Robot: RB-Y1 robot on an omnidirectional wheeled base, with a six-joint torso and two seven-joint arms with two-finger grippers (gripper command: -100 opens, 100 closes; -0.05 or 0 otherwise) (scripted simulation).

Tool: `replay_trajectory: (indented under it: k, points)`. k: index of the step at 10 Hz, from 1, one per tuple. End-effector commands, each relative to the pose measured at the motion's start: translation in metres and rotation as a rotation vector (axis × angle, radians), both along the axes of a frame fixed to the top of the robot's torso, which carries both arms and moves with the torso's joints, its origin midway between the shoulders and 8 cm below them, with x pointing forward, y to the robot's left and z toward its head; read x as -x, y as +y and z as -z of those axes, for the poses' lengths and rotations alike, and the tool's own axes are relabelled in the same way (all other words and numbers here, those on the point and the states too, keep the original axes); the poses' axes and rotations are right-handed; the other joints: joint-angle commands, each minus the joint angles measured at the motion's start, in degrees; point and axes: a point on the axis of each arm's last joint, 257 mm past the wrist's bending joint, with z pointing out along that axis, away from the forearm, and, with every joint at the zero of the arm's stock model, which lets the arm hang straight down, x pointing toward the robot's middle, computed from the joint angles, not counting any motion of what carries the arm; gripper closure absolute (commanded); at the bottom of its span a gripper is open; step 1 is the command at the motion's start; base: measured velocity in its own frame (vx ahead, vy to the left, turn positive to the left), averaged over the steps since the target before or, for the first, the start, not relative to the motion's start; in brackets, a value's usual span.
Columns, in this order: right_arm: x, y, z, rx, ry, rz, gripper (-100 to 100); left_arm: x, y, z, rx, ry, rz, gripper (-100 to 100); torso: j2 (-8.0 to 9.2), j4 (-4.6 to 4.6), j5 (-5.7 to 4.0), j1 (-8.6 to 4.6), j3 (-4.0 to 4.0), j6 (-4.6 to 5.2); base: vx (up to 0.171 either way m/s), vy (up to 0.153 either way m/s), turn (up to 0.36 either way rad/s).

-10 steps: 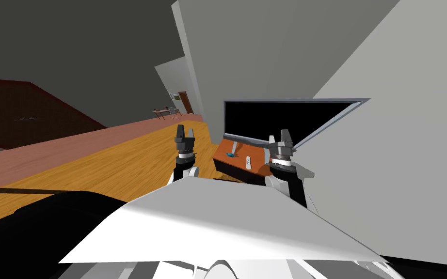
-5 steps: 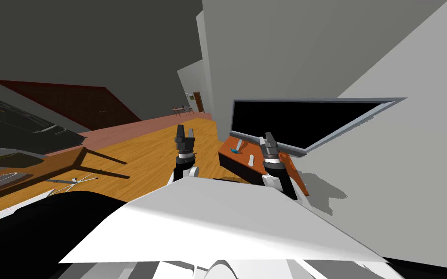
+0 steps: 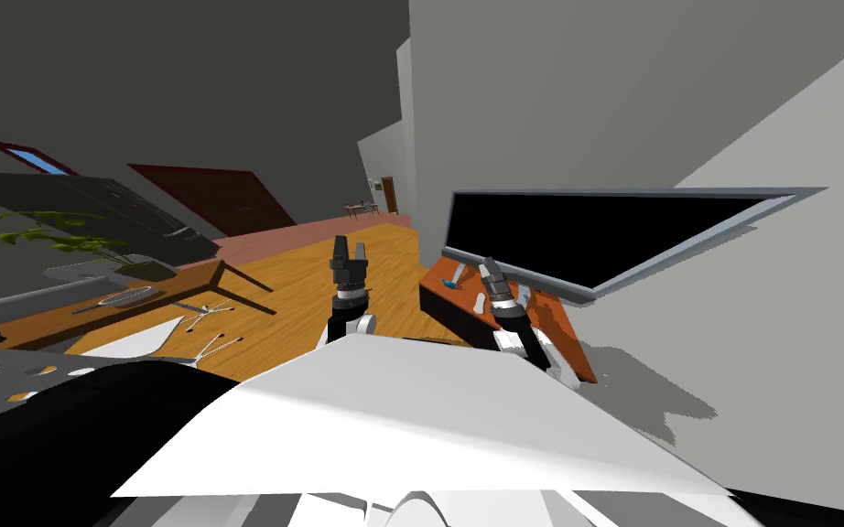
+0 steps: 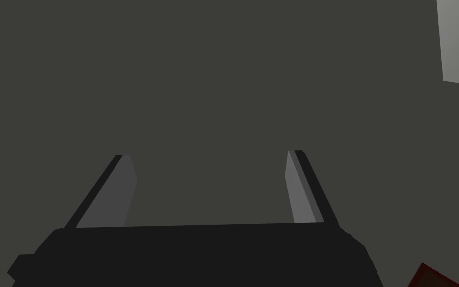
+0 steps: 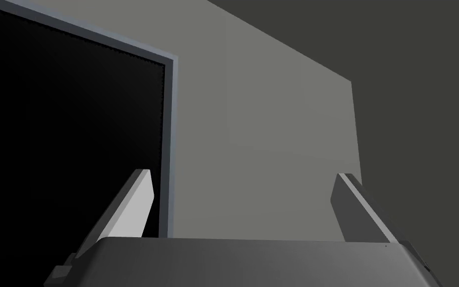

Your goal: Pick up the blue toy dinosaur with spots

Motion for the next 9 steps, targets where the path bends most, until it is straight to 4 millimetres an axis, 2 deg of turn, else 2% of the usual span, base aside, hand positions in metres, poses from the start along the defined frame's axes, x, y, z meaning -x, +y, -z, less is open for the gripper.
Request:
replay_trajectory:
  k: [1, 2, 3, 4, 5, 6, 7, 8, 9]
  points:
    - [-0.005, 0.011, 0.021, 0.051, 0.036, -0.040, -100, 0.000, 0.000, 0.000, 0.000, 0.000, 0.000, 0, 0.00, 0.00, 0.00, 0.00, 0.00, 0.00, -0.063, -0.011, 0.332]
    - [-0.007, 0.008, 0.029, 0.054, 0.052, -0.034, -100, 0.000, 0.000, 0.000, 0.000, 0.000, 0.000, 0, -0.04, -0.01, 0.00, -0.02, -0.03, -0.06, -0.059, -0.016, 0.178]
    - [-0.011, 0.017, 0.047, 0.103, 0.083, -0.070, -100, 0.000, 0.000, 0.000, 0.000, 0.000, 0.000, 0, -0.06, -0.02, -0.01, -0.04, -0.04, 0.01, -0.063, -0.015, 0.353]
    - [-0.013, 0.014, 0.056, 0.105, 0.101, -0.063, -100, 0.000, 0.000, 0.000, 0.000, 0.000, 0.000, 0, -0.07, -0.02, -0.01, -0.05, -0.04, -0.05, -0.063, -0.022, 0.150]
    - [-0.016, 0.020, 0.077, 0.155, 0.139, -0.094, -100, 0.000, 0.000, 0.000, 0.000, 0.000, 0.000, 0, -0.06, -0.02, -0.02, -0.07, -0.04, 0.02, -0.071, -0.011, 0.290]
    - [-0.017, 0.017, 0.085, 0.162, 0.155, -0.089, -100, 0.000, 0.000, 0.000, 0.000, 0.000, 0.000, 0, -0.04, -0.02, -0.01, -0.06, -0.03, -0.03, -0.049, -0.012, 0.206]
    - [-0.019, 0.023, 0.106, 0.212, 0.192, -0.121, -100, 0.000, 0.000, 0.000, 0.000, 0.000, 0.000, 0, -0.10, -0.02, -0.01, -0.06, -0.05, 0.01, -0.039, -0.011, 0.447]
    - [-0.021, 0.017, 0.116, 0.223, 0.213, -0.114, -100, 0.000, 0.000, 0.000, 0.000, 0.000, 0.000, 0, -0.15, -0.03, -0.01, -0.05, -0.09, -0.06, -0.031, -0.018, 0.187]
    - [-0.020, 0.025, 0.130, 0.272, 0.235, -0.150, -100, 0.000, 0.000, 0.000, 0.000, 0.000, 0.000, 0, -0.17, -0.04, -0.02, -0.09, -0.10, 0.04, -0.033, -0.008, 0.408]
